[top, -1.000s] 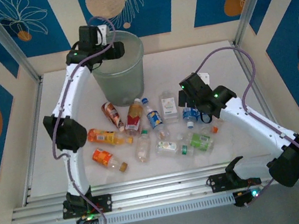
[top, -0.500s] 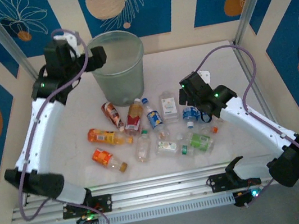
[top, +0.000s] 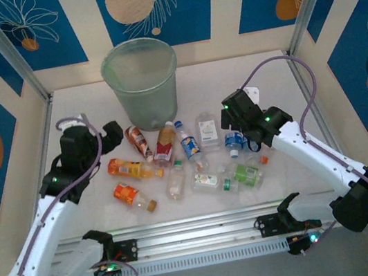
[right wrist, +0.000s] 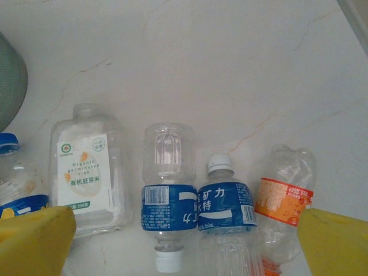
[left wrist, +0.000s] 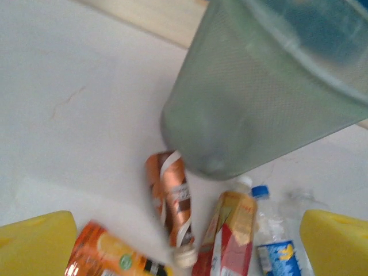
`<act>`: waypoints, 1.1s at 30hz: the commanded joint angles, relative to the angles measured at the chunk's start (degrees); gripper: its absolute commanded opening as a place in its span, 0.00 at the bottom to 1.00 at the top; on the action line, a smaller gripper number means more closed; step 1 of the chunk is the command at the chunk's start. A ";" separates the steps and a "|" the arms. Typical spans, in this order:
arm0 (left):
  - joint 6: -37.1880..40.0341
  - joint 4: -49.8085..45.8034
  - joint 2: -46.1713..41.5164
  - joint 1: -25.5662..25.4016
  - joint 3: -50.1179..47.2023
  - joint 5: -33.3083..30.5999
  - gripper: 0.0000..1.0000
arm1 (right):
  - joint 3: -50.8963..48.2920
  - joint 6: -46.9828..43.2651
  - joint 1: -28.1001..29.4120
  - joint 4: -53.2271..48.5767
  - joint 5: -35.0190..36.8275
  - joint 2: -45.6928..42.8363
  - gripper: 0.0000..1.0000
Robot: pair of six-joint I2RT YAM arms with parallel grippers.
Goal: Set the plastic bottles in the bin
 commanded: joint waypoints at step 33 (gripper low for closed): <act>-28.87 -9.94 -8.65 -5.92 -27.26 6.78 0.92 | -0.57 2.78 -1.35 1.63 -1.44 1.55 0.99</act>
